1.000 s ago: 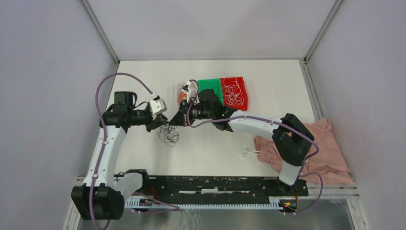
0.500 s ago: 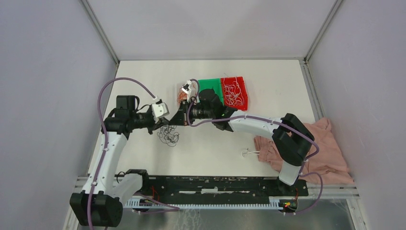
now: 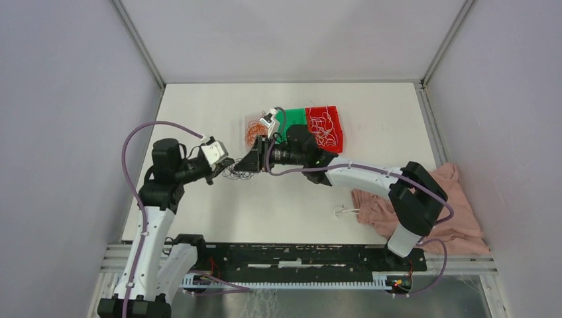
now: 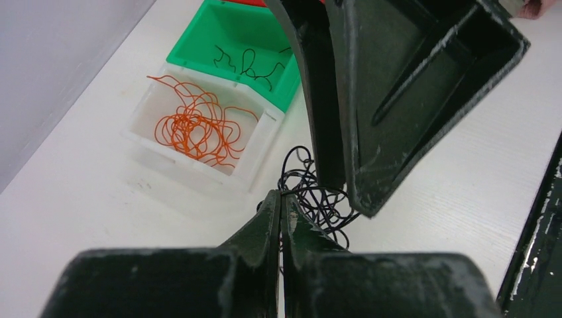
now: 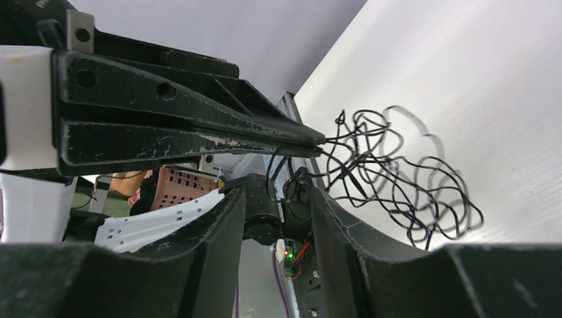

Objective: Untangle the cables
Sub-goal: Untie the cable.

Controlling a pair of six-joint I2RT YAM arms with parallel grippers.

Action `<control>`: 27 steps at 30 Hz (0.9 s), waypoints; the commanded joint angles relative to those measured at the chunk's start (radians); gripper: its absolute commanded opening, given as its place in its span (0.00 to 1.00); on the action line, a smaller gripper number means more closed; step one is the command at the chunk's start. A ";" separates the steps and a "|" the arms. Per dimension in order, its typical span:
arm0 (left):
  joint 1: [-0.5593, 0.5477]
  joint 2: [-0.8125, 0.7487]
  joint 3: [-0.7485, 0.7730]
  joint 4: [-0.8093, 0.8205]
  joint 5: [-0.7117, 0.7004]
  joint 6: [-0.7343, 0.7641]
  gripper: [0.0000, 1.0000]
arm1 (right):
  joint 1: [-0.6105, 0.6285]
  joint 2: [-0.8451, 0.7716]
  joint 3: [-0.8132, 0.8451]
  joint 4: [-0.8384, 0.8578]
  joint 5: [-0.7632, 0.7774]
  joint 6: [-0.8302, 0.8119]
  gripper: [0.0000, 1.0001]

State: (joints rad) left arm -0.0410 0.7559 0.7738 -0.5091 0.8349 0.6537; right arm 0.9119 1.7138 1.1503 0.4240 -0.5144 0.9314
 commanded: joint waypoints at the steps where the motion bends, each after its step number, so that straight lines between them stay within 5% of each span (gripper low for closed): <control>1: -0.002 0.000 0.060 -0.042 0.082 -0.028 0.03 | -0.059 -0.097 -0.075 0.157 0.011 0.076 0.49; 12: -0.001 -0.002 0.110 -0.055 0.155 -0.089 0.03 | -0.056 -0.162 -0.068 -0.034 0.063 -0.107 0.52; 18: -0.001 0.000 0.140 -0.044 0.159 -0.119 0.03 | -0.031 -0.157 -0.092 0.039 0.022 -0.124 0.55; 27: -0.001 0.011 0.193 0.090 0.187 -0.363 0.03 | 0.014 -0.115 -0.037 0.059 0.043 -0.154 0.57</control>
State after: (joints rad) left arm -0.0418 0.7658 0.8932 -0.5240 0.9794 0.4488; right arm 0.9127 1.5932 1.0561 0.4019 -0.4698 0.8089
